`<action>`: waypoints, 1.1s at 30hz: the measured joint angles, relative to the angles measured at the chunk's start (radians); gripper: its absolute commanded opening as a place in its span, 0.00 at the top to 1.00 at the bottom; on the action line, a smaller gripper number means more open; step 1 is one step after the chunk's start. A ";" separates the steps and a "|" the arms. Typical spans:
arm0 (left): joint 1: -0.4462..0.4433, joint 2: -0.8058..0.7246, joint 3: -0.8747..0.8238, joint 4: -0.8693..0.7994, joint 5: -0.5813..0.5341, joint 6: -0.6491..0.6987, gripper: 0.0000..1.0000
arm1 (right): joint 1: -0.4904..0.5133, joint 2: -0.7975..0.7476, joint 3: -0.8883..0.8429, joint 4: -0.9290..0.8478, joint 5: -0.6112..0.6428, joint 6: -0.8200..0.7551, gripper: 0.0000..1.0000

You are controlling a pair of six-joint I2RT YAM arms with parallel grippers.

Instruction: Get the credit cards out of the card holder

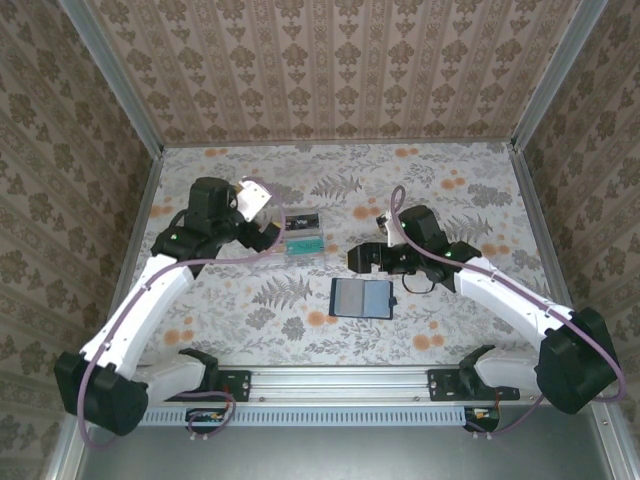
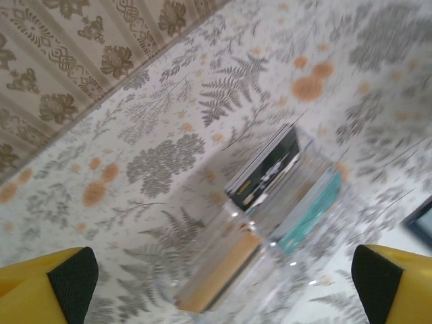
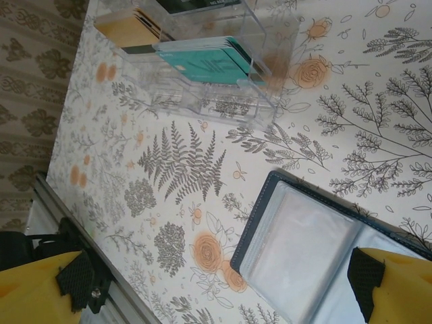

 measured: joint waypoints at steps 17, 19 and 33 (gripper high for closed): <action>-0.019 -0.151 -0.203 0.007 0.085 -0.739 0.32 | 0.108 -0.109 -0.154 -0.086 0.288 0.094 0.29; -0.099 -0.143 -0.218 0.006 0.052 -0.801 0.39 | 0.108 -0.132 -0.182 -0.094 0.312 0.107 0.42; -0.507 0.158 -0.250 0.130 -0.117 -1.121 0.50 | 0.122 -0.037 -0.248 -0.100 0.370 0.136 0.74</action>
